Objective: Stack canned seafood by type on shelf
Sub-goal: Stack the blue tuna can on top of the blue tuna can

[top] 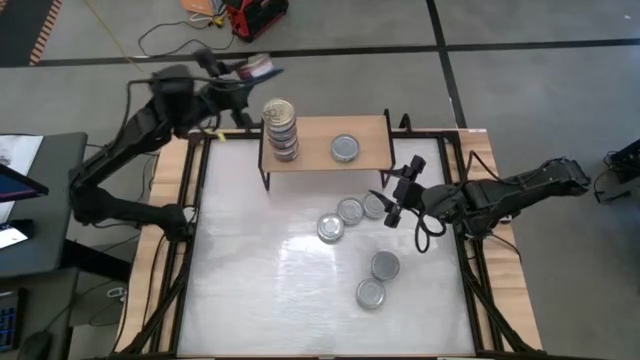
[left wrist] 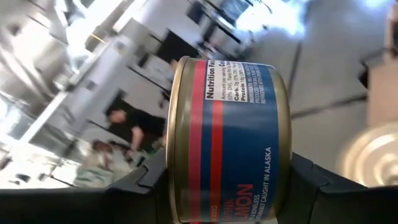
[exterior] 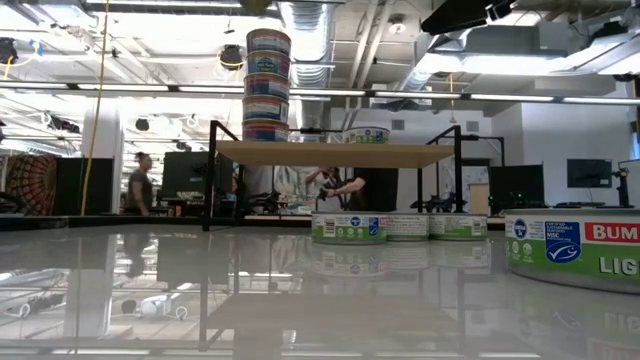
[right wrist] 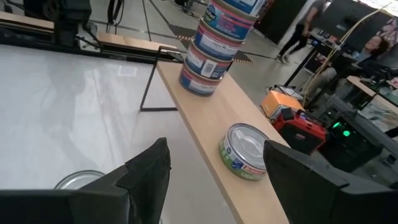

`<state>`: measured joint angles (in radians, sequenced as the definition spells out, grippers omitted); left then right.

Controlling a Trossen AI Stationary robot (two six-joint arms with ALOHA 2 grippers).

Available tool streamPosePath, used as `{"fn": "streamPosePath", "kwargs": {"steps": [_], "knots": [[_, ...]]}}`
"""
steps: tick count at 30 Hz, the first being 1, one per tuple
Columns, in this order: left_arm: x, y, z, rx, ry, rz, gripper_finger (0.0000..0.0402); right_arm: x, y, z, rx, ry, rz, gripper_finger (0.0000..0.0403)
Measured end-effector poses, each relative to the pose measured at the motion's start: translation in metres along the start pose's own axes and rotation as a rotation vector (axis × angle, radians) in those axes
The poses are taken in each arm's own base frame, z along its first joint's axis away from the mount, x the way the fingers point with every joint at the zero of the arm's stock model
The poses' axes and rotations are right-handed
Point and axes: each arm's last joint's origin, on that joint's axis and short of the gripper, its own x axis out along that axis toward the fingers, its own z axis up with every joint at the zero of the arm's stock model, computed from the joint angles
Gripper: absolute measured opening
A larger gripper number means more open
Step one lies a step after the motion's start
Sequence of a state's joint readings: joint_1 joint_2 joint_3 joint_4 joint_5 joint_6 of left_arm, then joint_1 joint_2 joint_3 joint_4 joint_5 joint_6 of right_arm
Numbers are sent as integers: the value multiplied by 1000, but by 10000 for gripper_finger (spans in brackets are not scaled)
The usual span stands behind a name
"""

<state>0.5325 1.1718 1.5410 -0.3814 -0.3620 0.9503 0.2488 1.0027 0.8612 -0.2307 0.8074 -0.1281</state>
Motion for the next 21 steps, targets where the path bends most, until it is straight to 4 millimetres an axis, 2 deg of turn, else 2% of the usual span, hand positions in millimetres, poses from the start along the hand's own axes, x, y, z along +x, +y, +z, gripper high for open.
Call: {"fn": "streamPosePath", "kwargs": {"steps": [5, 8, 15, 21], "knots": [[11, -17, -1, 63, 46, -92, 185, -2, 2, 0, -4, -6, 15, 290], [8, -23, 7, 98, 10, -115, 185, -3, 4, 1, -7, -9, 22, 290], [-2, -45, 19, 339, 36, -197, 185, -4, 4, 0, -10, -7, 23, 290], [0, -56, 18, 427, 126, -224, 186, -4, 4, 1, 0, -11, 22, 290]]}}
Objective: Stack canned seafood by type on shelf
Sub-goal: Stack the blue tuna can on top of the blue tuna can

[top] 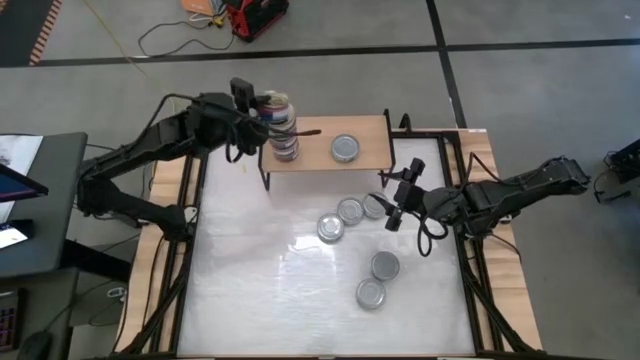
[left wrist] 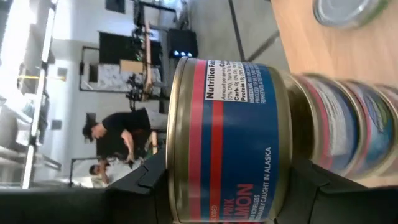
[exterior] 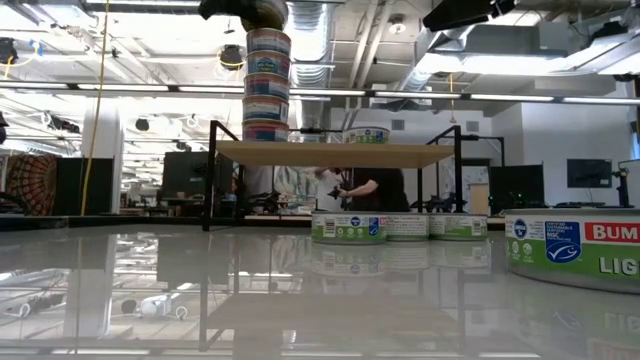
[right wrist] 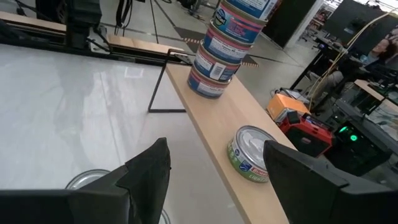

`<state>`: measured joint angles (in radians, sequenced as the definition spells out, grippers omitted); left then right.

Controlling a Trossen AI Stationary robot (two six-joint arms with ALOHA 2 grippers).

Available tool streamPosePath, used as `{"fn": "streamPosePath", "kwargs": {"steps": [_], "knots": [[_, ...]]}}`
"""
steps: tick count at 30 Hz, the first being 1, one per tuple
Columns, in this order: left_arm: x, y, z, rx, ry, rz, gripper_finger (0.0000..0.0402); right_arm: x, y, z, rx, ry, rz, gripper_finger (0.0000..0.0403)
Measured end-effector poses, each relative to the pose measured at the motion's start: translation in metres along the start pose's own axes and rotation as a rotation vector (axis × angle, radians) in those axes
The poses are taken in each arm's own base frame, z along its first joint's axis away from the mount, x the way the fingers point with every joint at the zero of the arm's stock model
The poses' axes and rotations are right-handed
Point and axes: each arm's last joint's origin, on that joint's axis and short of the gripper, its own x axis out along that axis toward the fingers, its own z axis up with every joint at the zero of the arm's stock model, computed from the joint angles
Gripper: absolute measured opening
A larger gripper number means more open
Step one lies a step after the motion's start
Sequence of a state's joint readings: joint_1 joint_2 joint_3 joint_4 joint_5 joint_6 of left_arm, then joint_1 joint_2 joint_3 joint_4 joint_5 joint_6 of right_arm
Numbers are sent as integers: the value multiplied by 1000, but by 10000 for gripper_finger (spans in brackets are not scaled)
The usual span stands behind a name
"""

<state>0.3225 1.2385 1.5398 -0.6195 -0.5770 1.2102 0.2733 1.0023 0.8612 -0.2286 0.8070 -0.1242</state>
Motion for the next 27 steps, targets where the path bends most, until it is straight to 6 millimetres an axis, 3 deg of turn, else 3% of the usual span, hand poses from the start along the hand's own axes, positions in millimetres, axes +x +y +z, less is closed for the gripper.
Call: {"fn": "streamPosePath", "kwargs": {"steps": [6, 27], "knots": [[5, -5, 3, 18, 91, 6, 186, 0, 0, 0, 3, -3, 0, 290], [-4, -10, 16, 60, 58, 5, 212, 0, 0, 1, 9, -4, -2, 290]]}}
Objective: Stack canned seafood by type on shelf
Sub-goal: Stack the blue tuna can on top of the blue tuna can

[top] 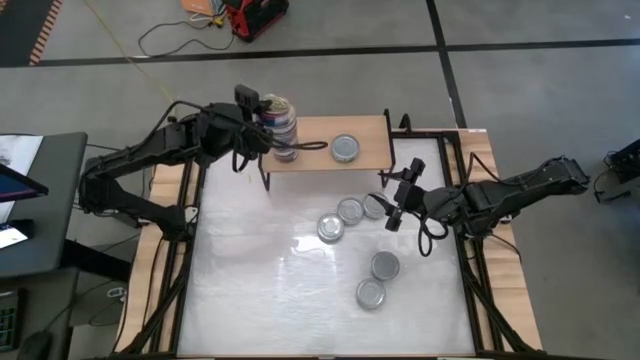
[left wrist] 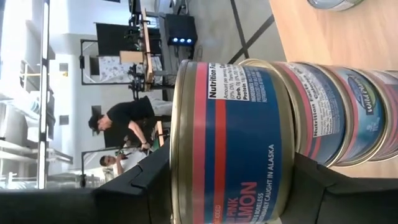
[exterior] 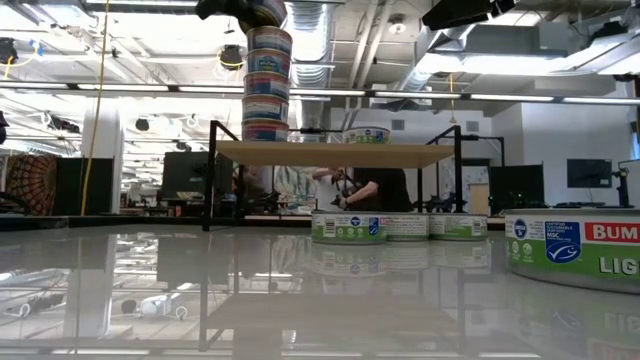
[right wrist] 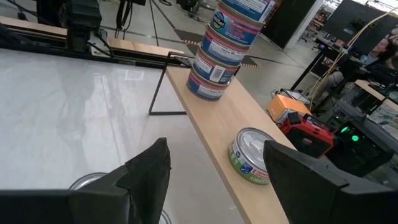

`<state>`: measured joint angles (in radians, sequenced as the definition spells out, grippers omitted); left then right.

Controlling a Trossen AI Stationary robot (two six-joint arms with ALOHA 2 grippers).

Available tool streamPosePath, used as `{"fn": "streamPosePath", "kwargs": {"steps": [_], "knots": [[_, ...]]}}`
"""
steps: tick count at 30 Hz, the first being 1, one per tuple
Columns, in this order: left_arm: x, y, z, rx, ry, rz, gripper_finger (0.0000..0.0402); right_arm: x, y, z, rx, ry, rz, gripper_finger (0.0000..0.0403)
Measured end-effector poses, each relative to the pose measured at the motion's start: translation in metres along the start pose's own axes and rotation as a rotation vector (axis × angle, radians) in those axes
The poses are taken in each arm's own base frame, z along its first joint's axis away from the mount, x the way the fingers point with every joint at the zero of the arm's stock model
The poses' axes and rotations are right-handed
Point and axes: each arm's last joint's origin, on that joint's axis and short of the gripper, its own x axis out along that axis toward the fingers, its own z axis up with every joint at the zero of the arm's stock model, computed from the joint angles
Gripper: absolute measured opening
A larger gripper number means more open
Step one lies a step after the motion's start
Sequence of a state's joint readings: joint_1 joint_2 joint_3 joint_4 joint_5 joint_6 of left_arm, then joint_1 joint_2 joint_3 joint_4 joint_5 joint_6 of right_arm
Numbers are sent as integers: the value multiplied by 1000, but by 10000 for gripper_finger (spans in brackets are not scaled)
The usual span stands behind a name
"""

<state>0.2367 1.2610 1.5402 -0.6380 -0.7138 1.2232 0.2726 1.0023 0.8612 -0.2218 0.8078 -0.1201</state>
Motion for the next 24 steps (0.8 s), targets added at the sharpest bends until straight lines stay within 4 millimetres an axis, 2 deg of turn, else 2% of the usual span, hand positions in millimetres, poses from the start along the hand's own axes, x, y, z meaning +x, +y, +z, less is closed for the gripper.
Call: {"fn": "streamPosePath", "kwargs": {"steps": [18, 24], "knots": [[-6, -6, 5, 54, 26, -12, 214, 0, 0, 0, 7, 0, 0, 290], [-6, -7, 5, 46, 23, -22, 229, 0, 0, 0, 11, -4, -1, 290]]}}
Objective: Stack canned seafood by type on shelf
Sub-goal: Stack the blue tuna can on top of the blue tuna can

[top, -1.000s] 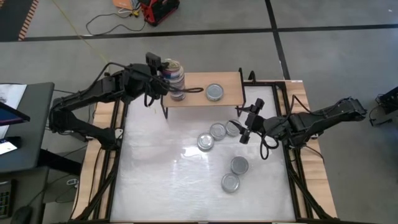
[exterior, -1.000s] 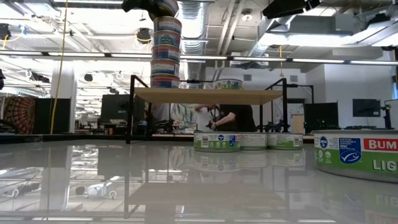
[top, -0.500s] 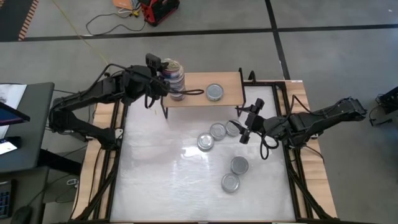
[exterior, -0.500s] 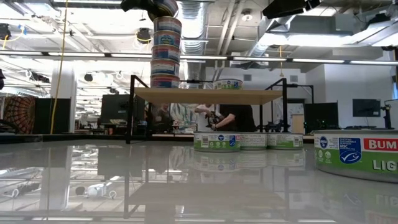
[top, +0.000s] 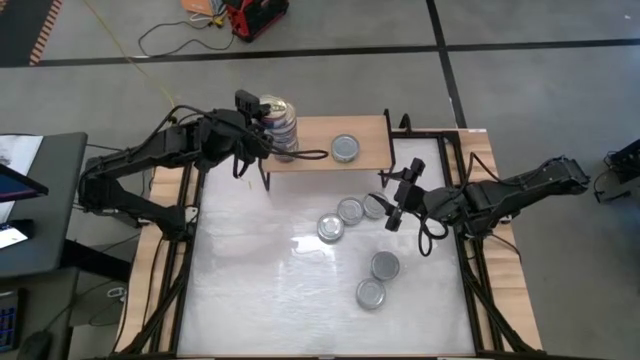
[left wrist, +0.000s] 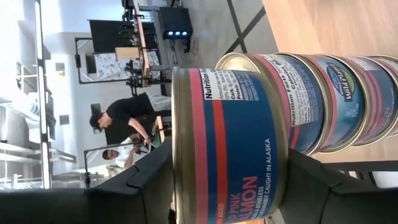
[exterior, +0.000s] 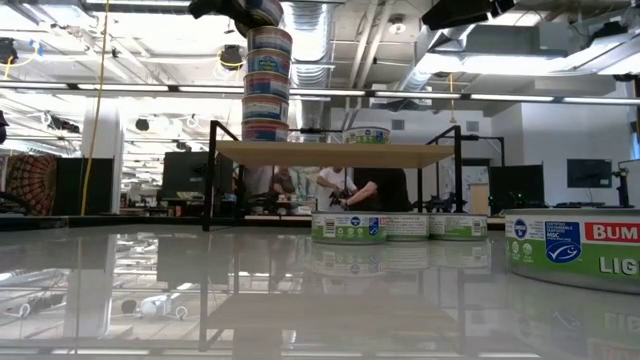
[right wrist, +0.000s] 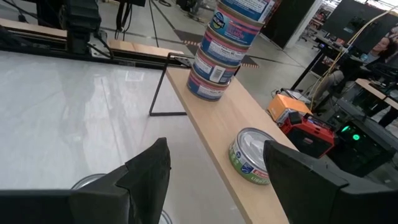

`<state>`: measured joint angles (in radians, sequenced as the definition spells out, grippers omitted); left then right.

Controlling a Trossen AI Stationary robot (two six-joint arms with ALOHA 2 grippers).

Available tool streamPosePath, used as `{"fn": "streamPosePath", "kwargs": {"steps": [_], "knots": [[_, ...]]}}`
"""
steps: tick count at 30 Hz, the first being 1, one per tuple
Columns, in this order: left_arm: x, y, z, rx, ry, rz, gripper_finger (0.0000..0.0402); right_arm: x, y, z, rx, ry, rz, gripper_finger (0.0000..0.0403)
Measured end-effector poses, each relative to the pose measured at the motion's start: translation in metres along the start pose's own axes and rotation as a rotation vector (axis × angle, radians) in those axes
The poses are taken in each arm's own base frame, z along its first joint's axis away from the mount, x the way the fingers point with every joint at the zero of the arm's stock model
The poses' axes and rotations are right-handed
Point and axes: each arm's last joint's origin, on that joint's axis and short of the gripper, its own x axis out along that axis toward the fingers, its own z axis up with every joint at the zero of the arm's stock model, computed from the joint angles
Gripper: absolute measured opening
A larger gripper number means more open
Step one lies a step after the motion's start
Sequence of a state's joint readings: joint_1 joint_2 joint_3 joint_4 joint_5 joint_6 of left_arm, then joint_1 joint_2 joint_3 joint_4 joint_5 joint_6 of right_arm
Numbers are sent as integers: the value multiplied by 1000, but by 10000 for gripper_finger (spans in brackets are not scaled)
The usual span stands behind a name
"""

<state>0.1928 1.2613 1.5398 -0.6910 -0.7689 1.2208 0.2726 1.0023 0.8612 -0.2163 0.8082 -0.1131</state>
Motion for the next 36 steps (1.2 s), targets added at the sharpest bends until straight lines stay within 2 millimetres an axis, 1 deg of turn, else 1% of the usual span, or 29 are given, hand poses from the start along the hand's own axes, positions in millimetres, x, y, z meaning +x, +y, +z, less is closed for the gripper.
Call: {"fn": "streamPosePath", "kwargs": {"steps": [6, 19, 31, 36], "knots": [[0, 0, 0, 0, -1, 0, 240, 0, 0, 0, 2, -2, 0, 290], [0, 0, 0, 11, -14, -5, 241, 0, 0, 1, 3, -11, -1, 290], [-2, 0, 4, 132, -40, 2, 241, 0, 0, 1, 0, -11, -1, 290], [-2, 0, 3, 92, -9, 7, 241, 0, 0, 1, 1, -11, 0, 290]]}}
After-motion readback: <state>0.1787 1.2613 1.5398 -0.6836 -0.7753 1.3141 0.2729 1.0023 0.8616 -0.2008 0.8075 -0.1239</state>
